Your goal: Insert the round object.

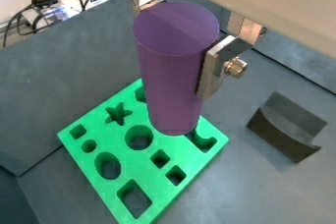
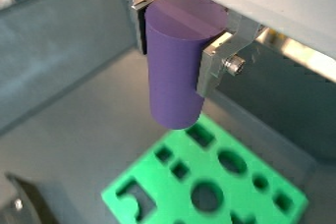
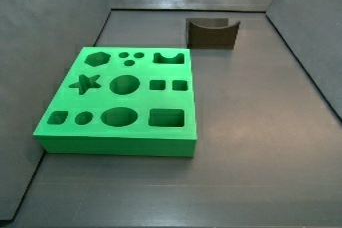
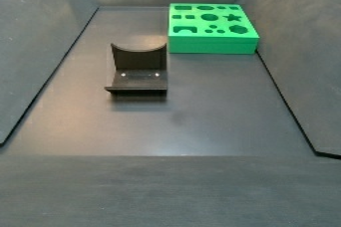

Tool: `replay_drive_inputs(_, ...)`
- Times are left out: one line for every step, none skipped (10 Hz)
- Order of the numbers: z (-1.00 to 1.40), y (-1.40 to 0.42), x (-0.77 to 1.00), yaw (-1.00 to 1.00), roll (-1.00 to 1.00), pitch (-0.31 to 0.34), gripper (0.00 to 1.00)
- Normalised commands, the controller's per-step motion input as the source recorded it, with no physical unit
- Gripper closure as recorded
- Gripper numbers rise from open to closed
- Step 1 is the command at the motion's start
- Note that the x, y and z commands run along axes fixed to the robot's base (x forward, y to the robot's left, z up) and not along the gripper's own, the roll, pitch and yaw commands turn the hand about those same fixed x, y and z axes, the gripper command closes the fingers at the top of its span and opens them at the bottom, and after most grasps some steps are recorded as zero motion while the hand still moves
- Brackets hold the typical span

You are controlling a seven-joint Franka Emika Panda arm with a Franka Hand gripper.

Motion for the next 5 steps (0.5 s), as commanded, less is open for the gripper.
replay_drive_inputs(-1.0,0.51,-0.87,-0.22,-0.05,-0.051,1.0)
replay_drive_inputs(-1.0,0.43,-0.73,-0.17,-0.05,-0.051,1.0)
replay_drive_inputs(-1.0,0.15,-0.24,0.0,-0.06,-0.03,1.0)
replay_drive_inputs(-0.93,-0.09,0.0,0.0,-0.09,-0.059,1.0)
replay_drive_inputs(-0.79,-0.21,0.0,-0.02,-0.13,-0.103,1.0)
